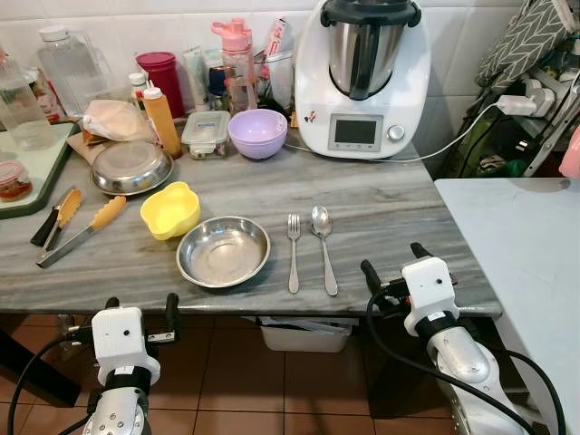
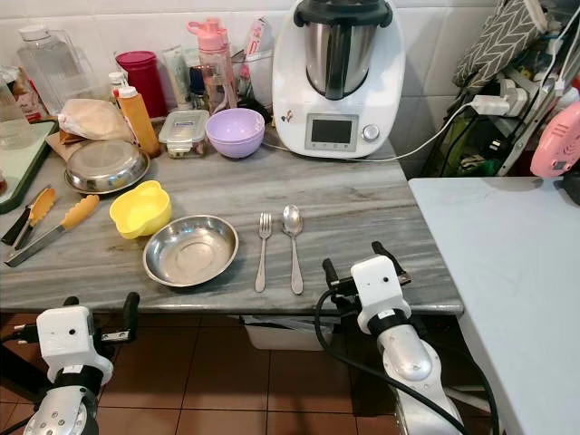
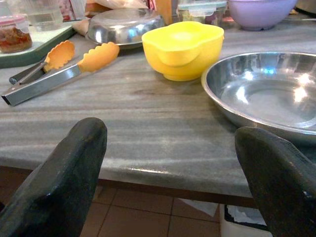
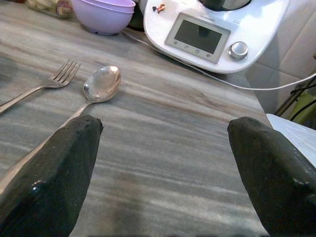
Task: Setting the table
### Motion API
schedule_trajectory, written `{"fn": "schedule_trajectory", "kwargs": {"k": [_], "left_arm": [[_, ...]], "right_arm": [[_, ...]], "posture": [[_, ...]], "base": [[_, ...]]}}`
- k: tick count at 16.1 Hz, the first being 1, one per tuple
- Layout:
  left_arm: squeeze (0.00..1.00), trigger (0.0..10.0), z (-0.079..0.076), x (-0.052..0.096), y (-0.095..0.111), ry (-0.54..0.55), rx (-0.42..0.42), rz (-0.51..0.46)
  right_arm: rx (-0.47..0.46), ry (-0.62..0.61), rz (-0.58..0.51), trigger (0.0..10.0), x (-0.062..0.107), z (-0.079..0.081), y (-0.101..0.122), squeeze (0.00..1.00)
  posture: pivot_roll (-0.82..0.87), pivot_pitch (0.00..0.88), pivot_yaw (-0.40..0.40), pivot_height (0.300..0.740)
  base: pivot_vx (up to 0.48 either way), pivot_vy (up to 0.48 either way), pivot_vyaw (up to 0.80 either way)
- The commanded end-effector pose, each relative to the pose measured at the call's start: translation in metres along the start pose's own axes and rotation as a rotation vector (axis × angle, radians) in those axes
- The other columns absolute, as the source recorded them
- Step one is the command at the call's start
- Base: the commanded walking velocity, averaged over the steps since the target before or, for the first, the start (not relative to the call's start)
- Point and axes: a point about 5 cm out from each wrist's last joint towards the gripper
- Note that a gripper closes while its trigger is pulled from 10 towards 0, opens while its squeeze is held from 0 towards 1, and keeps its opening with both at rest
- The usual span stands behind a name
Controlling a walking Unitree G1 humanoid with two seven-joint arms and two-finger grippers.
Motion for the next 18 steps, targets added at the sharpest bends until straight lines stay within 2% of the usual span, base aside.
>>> {"fn": "schedule_trajectory", "kwargs": {"k": [1, 18], "left_arm": [[0.00, 10.0, 0.0010, -0.0016, 0.0046, -0.003, -0.007, -0.012], [0.00, 10.0, -0.0002, -0.0030, 0.0035, -0.044, -0.020, 0.008]], "right_arm": [[-0.004, 0.001, 0.005, 10.0, 0.0008, -0.0016, -0.0004, 0.00], [0.009, 0.000, 0.006, 10.0, -0.0037, 0.0004, -0.0008, 0.00]], "posture": [[-0.23, 0.000, 0.043, 0.740], [-0.23, 0.007, 0.050, 0.740]], "base": [[-0.244, 0.000, 0.00], [-0.280, 0.000, 0.00]]}}
Point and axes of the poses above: a point about 5 cm out from each wrist's last joint towards the gripper, its own x axis pointing back from the gripper into the wrist, its own y axis along the axis of the wrist's last joint, z = x × y, and after that the axes turned 11 degrees about -x, right-handed
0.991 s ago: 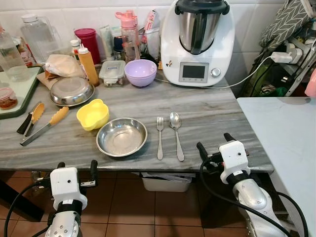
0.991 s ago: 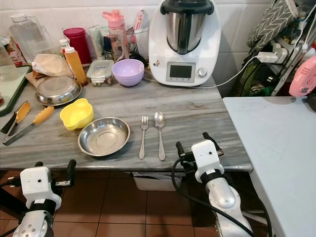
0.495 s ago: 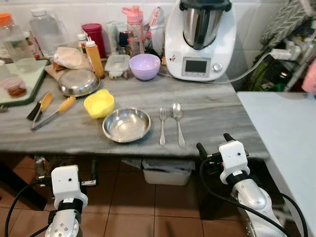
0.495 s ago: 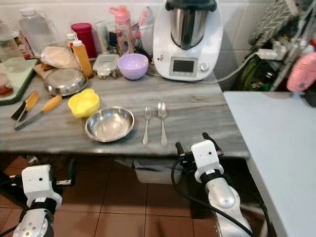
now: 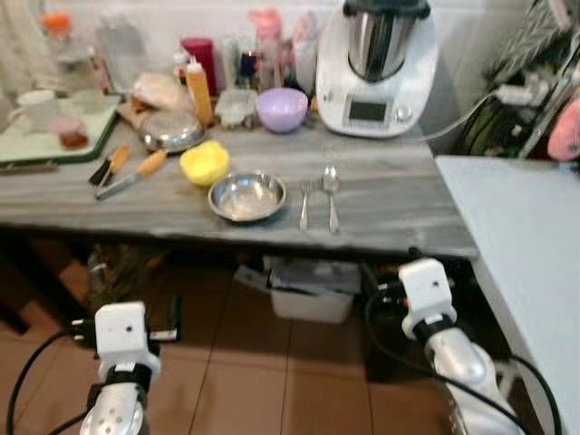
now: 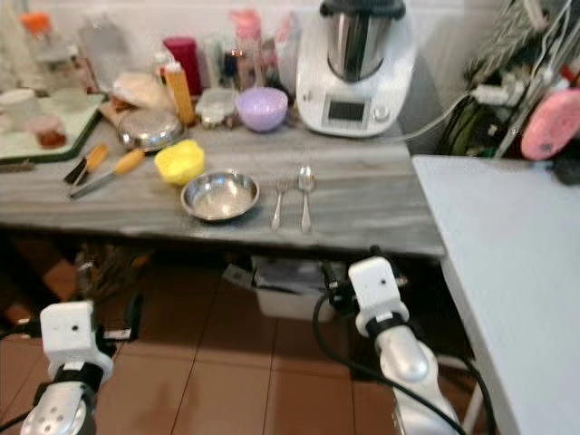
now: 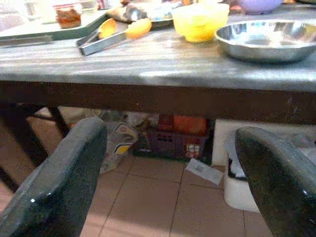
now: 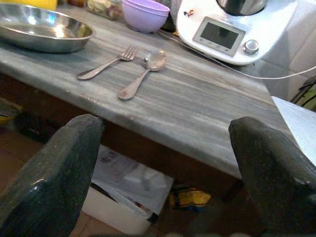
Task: Setting the table
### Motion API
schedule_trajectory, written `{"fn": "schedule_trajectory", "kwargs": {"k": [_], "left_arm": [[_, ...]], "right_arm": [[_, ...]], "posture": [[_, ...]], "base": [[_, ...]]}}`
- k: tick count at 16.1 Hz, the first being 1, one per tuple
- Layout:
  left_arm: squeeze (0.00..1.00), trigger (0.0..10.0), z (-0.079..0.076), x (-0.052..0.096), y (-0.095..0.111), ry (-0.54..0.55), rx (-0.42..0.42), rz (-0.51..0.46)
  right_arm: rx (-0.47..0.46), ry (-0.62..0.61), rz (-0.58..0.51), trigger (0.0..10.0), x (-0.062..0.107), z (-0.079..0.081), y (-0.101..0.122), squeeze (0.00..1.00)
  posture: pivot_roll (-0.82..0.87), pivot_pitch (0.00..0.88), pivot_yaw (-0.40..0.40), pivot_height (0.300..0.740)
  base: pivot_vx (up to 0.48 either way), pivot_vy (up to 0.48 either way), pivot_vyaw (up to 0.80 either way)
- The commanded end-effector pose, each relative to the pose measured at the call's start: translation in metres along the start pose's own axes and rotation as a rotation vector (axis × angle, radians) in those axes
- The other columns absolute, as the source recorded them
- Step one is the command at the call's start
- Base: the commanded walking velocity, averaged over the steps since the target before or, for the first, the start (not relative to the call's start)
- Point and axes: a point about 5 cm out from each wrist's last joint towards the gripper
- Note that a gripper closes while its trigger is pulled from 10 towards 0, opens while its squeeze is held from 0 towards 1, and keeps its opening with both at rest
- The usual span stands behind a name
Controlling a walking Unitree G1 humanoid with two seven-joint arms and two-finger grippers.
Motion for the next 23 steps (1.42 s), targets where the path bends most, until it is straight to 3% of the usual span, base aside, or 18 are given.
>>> {"fn": "schedule_trajectory", "kwargs": {"k": [1, 13, 23], "left_arm": [[0.00, 10.0, -0.001, 0.001, 0.000, -0.014, -0.003, 0.007], [0.00, 10.0, -0.005, 0.001, -0.002, -0.039, -0.016, 0.003], [0.00, 10.0, -0.017, -0.003, 0.010, -0.134, 0.009, -0.076]], "right_arm": [[0.010, -0.001, 0.007, 10.0, 0.000, -0.002, -0.001, 0.00], [0.019, 0.005, 0.005, 10.0, -0.006, -0.003, -0.001, 0.00], [0.047, -0.008, -0.028, 10.0, -0.013, -0.007, 0.005, 0.00]], "posture": [[-0.23, 0.007, 0.050, 0.740], [-0.22, 0.000, 0.042, 0.740], [-0.23, 0.000, 0.051, 0.740]], "base": [[-0.296, 0.000, 0.00], [-0.309, 0.000, 0.00], [0.000, 0.000, 0.00]]}}
Point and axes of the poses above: a point about 5 cm out from each wrist's last joint towards the gripper, its own x axis pointing back from the gripper into the wrist, its own y axis along the axis of the wrist's last joint, z = x × y, and after that the axes turned 11 degrees about -x, right-handed
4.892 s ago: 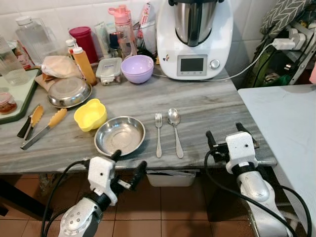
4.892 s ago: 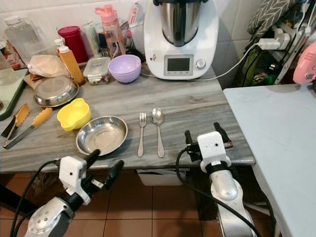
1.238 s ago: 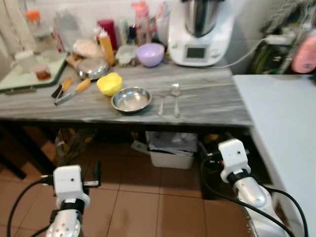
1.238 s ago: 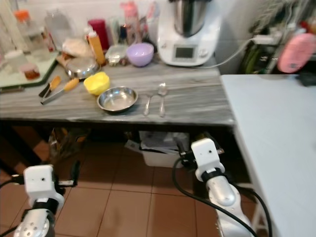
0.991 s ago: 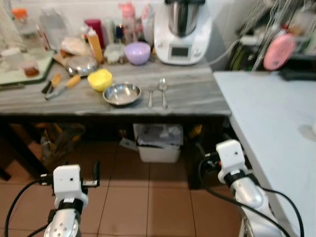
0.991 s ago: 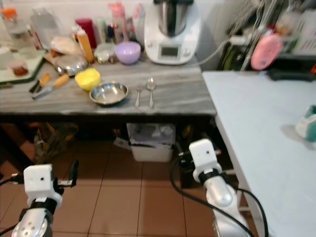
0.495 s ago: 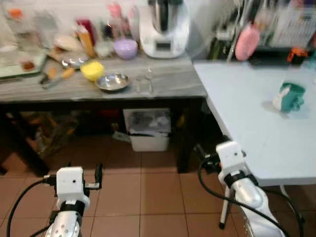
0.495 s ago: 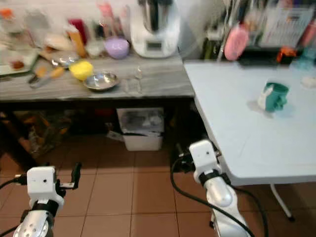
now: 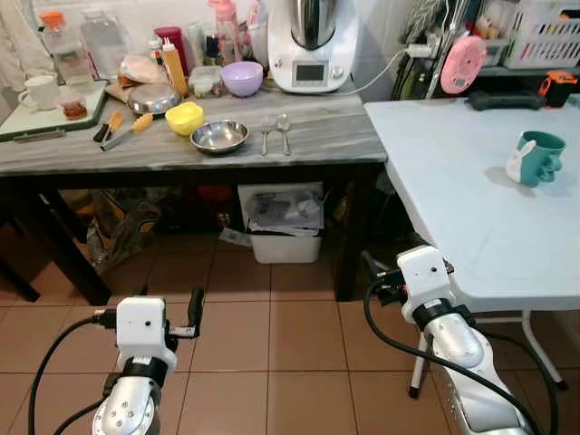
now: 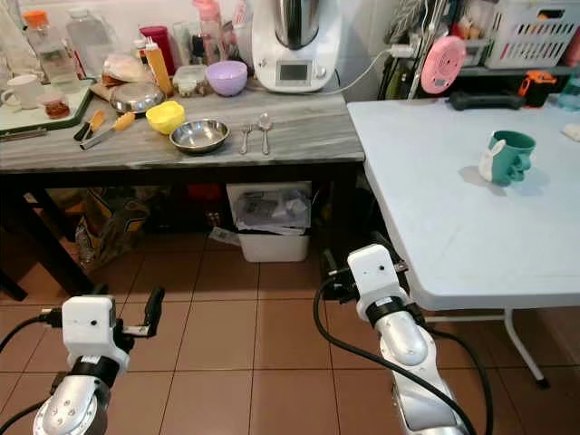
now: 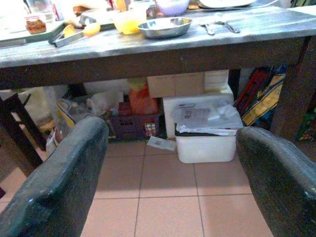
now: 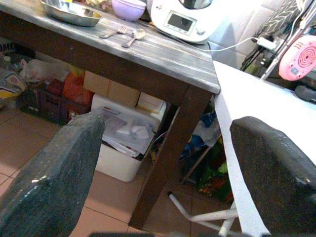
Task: Setting the table
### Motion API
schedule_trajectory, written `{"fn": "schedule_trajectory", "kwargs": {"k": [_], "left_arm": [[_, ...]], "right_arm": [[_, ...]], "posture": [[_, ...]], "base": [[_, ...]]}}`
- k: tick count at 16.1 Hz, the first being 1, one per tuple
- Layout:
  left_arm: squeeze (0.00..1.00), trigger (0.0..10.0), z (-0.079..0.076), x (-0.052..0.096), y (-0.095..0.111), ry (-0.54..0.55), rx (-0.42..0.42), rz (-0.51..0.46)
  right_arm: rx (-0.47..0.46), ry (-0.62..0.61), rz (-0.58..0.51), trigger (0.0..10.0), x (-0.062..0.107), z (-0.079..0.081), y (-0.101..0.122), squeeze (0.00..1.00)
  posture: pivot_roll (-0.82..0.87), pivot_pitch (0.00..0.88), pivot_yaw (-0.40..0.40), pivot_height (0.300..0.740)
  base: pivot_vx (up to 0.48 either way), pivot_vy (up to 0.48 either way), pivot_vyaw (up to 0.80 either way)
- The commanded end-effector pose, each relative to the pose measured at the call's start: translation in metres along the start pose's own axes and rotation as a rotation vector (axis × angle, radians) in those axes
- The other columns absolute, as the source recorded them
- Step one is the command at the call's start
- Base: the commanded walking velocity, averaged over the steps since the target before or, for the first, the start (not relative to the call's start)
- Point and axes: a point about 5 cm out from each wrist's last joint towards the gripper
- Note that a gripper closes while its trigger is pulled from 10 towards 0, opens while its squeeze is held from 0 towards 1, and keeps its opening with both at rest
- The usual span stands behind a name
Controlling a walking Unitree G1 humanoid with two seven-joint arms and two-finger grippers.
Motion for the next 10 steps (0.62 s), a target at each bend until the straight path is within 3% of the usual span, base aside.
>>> {"fn": "schedule_trajectory", "kwargs": {"k": [1, 4, 10], "left_arm": [[0.00, 10.0, 0.0007, -0.0008, 0.0027, -0.003, 0.004, -0.016], [0.00, 10.0, 0.0005, -0.0013, 0.0035, -0.019, 0.015, -0.018], [0.00, 10.0, 0.0033, -0.0011, 0.0073, -0.041, 0.037, -0.032]], "right_arm": [[0.007, -0.005, -0.017, 10.0, -0.0027, -0.0006, 0.0029, 0.00], [0.005, -0.003, -0.021, 10.0, -0.0025, 0.0023, 0.0039, 0.00], [-0.001, -0.028, -0.042, 10.0, -0.0032, -0.0009, 0.0083, 0.00]], "posture": [[-0.23, 0.000, 0.051, 0.740], [-0.23, 0.000, 0.056, 0.740], [-0.23, 0.000, 0.064, 0.740]], "base": [[0.000, 0.000, 0.00], [0.000, 0.000, 0.00], [0.000, -0.375, 0.00]]}}
Point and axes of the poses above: a point about 5 cm out from each wrist's last joint towards the gripper, its own x axis pointing back from the gripper into the wrist, its own y axis along the axis of the wrist's last joint, z = x × y, and after that the axes turned 11 degrees about -x, right-handed
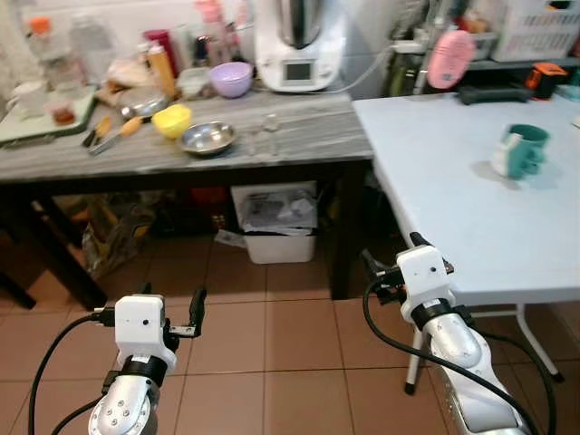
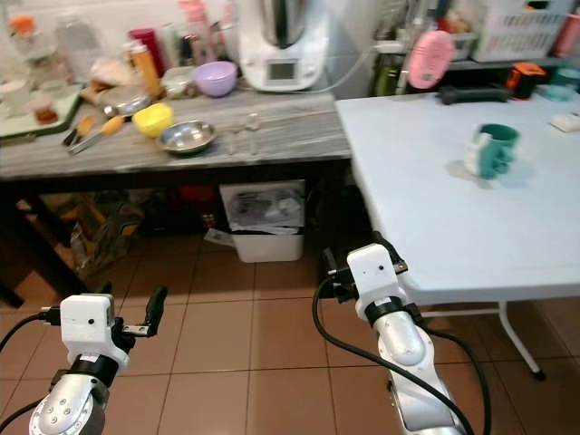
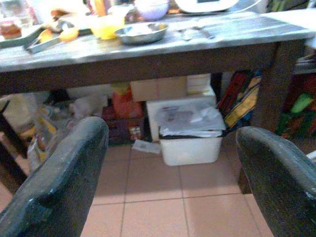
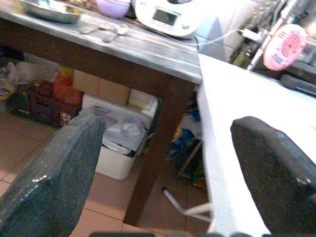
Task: Setting the table
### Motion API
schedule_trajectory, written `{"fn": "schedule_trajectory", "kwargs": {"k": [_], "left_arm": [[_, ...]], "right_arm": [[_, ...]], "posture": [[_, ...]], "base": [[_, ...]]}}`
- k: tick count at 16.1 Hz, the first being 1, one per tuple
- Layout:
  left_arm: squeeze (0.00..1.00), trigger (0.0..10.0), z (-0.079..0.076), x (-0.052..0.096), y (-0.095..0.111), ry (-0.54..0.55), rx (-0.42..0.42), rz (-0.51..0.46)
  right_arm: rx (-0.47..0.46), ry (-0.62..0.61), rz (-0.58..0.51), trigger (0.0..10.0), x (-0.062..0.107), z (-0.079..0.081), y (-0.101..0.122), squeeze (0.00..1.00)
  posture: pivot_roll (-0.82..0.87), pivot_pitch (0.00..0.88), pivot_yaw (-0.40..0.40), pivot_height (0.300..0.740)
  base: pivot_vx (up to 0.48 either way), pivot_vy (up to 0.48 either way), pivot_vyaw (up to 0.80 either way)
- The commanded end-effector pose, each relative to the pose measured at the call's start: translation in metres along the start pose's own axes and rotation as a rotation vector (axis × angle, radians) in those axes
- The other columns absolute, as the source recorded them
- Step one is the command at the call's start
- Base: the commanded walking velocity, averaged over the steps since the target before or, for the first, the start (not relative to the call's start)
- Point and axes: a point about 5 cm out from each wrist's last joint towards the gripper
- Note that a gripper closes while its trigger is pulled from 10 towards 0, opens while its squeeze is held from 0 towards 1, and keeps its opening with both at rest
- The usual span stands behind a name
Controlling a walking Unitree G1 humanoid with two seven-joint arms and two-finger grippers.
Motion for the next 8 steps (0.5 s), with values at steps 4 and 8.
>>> {"fn": "schedule_trajectory", "kwargs": {"k": [4, 8], "left_arm": [[0.00, 10.0, 0.0008, -0.0016, 0.0047, -0.013, 0.006, -0.015], [0.00, 10.0, 0.0003, -0.0030, 0.0054, -0.018, 0.007, -0.018]], "right_arm": [[0.000, -0.013, -0.034, 10.0, -0.0022, -0.0006, 0.0066, 0.00], [0.003, -0.021, -0.040, 10.0, -0.0038, -0.0021, 0.0079, 0.00]], "posture": [[-0.23, 0.000, 0.068, 0.740], [-0.23, 0.000, 0.070, 0.740]], "base": [[0.000, -0.480, 0.00], [0.000, -0.480, 0.00]]}}
Point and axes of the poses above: a point about 5 cm out from each wrist's last joint towards the gripper, its own x axis pointing back from the gripper into the wrist, its own y axis along the axis of the wrist's last joint, z = x × y, and after that the axes turned 11 degrees about -x, right-handed
